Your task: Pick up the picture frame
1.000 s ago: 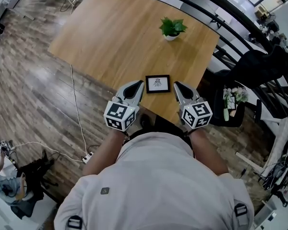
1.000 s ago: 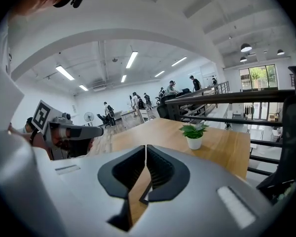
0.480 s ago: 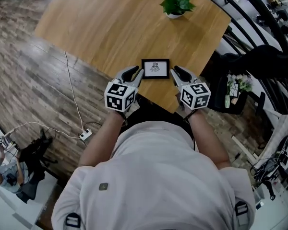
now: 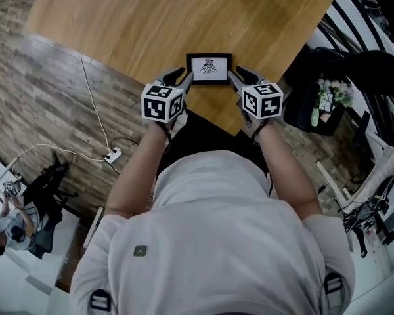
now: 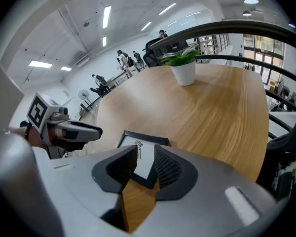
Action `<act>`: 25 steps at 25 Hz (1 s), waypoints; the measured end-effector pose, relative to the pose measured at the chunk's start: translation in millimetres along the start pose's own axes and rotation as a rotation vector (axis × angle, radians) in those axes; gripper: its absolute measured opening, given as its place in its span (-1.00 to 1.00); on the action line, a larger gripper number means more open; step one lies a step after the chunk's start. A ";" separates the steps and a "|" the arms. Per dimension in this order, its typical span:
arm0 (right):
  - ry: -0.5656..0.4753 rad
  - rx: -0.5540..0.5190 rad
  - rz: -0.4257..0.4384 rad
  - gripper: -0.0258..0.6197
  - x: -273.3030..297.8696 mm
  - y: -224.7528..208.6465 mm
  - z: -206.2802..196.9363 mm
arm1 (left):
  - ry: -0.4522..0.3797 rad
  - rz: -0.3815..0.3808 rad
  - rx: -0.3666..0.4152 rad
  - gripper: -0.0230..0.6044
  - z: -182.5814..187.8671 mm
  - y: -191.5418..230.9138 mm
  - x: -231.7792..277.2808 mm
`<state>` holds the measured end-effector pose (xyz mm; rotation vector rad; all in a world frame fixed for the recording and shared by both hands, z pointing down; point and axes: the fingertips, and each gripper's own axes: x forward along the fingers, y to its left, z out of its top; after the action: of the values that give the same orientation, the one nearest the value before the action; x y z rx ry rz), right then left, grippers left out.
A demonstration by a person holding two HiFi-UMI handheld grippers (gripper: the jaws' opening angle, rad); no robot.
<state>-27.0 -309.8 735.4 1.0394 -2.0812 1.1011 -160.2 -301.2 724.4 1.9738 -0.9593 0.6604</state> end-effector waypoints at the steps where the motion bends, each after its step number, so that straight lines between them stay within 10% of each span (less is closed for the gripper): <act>1: 0.019 -0.001 -0.002 -0.54 5.2 -2.7 -6.0 | 0.016 0.004 -0.011 -0.55 -6.9 3.0 5.8; 25: 0.121 0.030 -0.039 -0.58 49.5 -24.9 -40.2 | 0.095 0.103 -0.027 -0.60 -41.4 28.3 57.5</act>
<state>-28.5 -302.9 803.5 0.9984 -1.9471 1.1497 -154.5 -298.5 800.4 1.8618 -1.0116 0.7883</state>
